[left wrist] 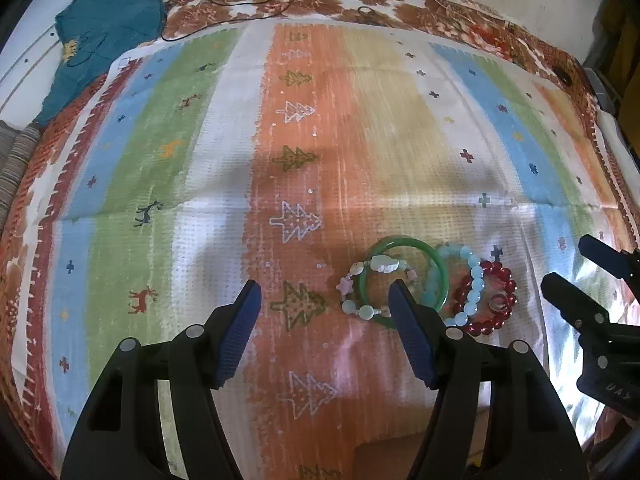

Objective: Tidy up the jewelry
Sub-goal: 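Move both open tools back toward the remaining bracelets beside the green bangle, then grasp the white pearl bracelet with left tool while right tool grasps light blue bracelet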

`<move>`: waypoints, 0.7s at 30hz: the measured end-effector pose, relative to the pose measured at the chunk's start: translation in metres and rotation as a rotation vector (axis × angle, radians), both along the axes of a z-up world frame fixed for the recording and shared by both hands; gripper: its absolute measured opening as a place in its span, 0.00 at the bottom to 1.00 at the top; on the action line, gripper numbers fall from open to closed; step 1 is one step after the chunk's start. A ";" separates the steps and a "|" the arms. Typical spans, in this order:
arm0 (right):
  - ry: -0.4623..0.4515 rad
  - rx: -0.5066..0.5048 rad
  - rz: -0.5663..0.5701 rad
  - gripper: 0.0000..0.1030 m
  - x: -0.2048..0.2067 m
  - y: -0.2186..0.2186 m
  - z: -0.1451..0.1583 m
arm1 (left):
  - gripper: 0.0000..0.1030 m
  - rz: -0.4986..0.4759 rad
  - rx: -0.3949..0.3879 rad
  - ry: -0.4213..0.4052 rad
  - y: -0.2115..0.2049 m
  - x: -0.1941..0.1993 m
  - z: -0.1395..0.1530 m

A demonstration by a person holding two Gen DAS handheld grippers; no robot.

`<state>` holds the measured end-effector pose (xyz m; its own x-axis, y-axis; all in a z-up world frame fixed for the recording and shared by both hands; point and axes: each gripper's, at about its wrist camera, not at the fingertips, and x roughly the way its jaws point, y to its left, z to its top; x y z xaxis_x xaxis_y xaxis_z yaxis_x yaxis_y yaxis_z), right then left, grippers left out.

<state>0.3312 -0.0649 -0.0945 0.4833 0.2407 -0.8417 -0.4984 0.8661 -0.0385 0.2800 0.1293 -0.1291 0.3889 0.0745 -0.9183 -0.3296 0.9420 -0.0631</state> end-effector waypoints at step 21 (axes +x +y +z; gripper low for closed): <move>0.073 -0.032 0.008 0.75 0.026 0.013 -0.038 | 0.64 0.028 -0.020 0.062 0.014 0.015 -0.034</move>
<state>0.3567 -0.0523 -0.1325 0.4186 0.2163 -0.8821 -0.5075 0.8611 -0.0297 0.2950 0.1429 -0.1630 0.3294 0.0662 -0.9419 -0.3596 0.9312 -0.0603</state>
